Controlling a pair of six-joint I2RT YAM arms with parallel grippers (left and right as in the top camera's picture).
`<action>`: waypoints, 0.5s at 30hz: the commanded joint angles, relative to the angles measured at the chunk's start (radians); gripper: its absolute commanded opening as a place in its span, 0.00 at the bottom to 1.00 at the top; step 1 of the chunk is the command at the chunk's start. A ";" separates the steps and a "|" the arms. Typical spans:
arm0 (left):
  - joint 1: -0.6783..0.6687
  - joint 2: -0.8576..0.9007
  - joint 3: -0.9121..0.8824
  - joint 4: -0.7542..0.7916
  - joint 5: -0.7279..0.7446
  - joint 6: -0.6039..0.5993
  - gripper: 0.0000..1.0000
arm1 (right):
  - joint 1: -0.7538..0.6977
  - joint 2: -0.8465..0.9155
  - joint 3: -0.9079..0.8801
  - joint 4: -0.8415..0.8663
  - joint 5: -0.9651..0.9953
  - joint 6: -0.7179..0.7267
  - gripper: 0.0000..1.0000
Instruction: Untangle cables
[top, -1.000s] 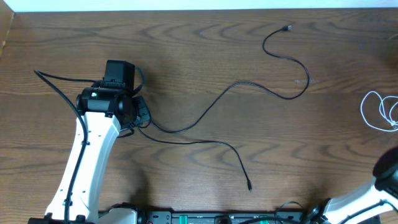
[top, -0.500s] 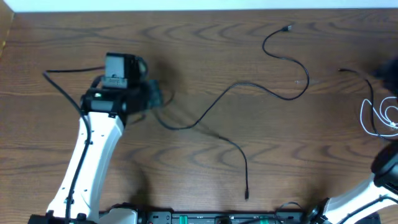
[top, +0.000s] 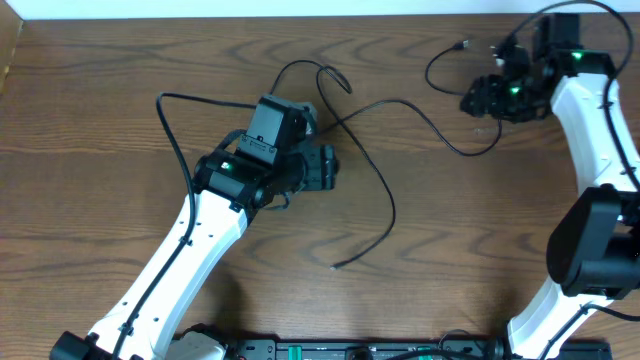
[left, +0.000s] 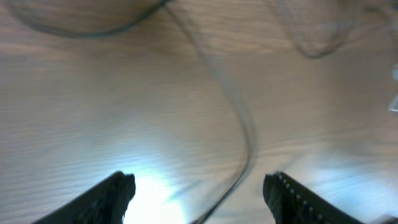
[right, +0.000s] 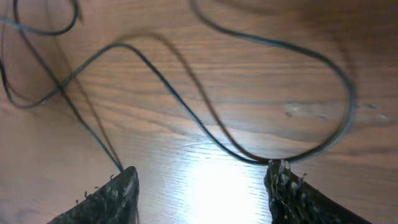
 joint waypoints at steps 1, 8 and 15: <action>0.003 -0.005 0.007 -0.196 -0.331 0.046 0.71 | 0.097 -0.003 -0.006 -0.003 0.004 -0.068 0.67; 0.073 -0.005 0.007 -0.348 -0.494 -0.170 0.71 | 0.350 -0.003 -0.179 0.247 0.040 -0.109 0.75; 0.109 -0.005 0.007 -0.359 -0.464 -0.183 0.72 | 0.516 -0.003 -0.428 0.665 0.180 -0.128 0.74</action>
